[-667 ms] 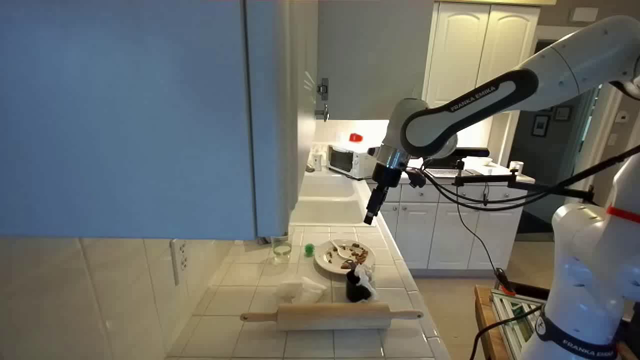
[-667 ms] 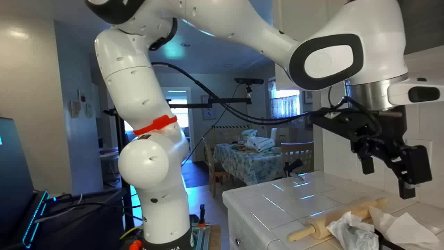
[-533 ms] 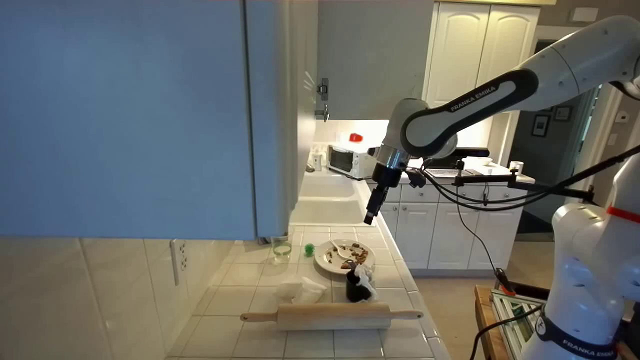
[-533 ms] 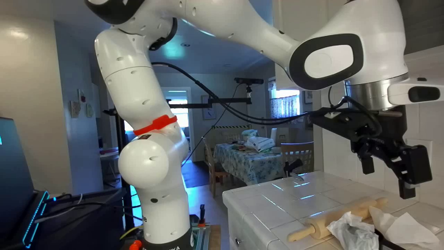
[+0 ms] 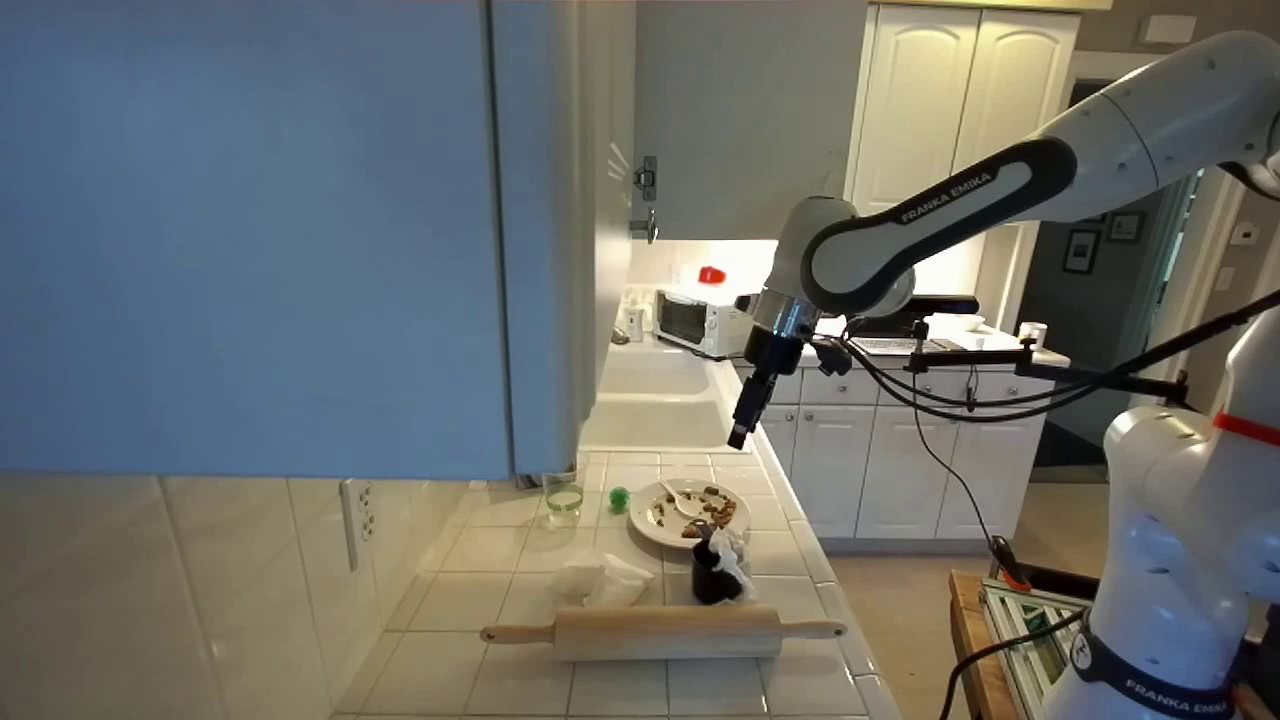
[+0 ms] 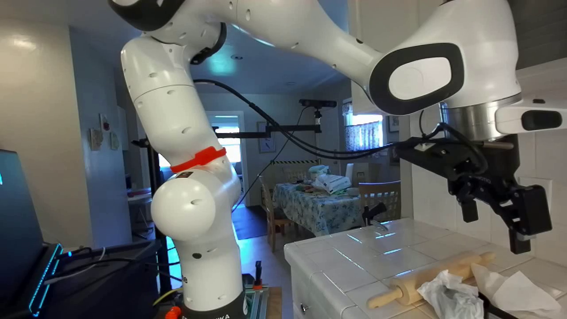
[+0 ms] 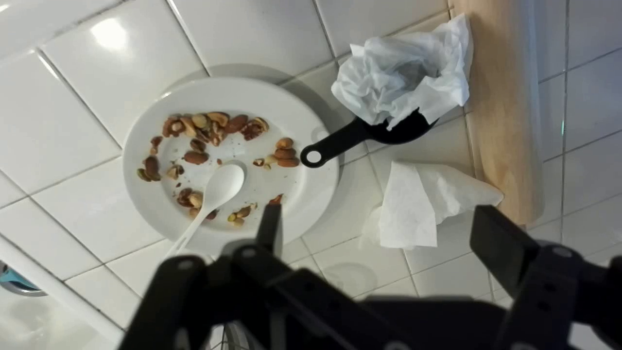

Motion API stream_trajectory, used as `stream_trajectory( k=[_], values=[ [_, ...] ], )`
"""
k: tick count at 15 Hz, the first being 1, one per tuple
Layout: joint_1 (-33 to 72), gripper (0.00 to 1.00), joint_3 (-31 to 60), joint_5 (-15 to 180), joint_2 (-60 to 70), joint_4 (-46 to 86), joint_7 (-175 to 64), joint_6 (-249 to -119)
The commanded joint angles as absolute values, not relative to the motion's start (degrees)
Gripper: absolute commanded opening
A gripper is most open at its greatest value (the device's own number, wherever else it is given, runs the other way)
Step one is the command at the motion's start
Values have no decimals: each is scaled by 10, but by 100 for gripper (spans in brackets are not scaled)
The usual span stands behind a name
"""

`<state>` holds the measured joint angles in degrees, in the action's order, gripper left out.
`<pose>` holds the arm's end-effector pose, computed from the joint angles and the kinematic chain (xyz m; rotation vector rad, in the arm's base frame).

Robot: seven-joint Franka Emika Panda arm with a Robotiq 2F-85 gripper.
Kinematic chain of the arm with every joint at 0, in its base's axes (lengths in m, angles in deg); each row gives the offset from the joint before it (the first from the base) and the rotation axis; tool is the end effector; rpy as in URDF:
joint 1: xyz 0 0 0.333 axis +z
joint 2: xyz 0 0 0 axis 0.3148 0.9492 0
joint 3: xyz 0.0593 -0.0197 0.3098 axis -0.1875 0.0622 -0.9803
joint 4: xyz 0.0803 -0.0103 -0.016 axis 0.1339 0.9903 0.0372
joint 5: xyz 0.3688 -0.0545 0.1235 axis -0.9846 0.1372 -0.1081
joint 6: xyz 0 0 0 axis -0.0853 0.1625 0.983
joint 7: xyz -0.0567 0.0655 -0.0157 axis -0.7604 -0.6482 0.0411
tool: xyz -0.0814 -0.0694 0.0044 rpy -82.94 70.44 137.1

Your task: Close the open upper cabinet.

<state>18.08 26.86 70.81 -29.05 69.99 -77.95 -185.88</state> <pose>0.4360 -0.1271 0.4152 -2.9869 0.1033 -0.3601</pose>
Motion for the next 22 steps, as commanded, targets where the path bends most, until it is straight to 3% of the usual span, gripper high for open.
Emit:
stream_trajectory(
  k=[1,5,13,22],
  values=[
    [166,100,254,702,-289,699,-784,-1857],
    [166,100,254,702,-289,699,-784,-1857],
    [101,100,206,806,-485,790,-725,-1873],
    [24,100,223,855,-695,828,-718,-1861]
  ],
)
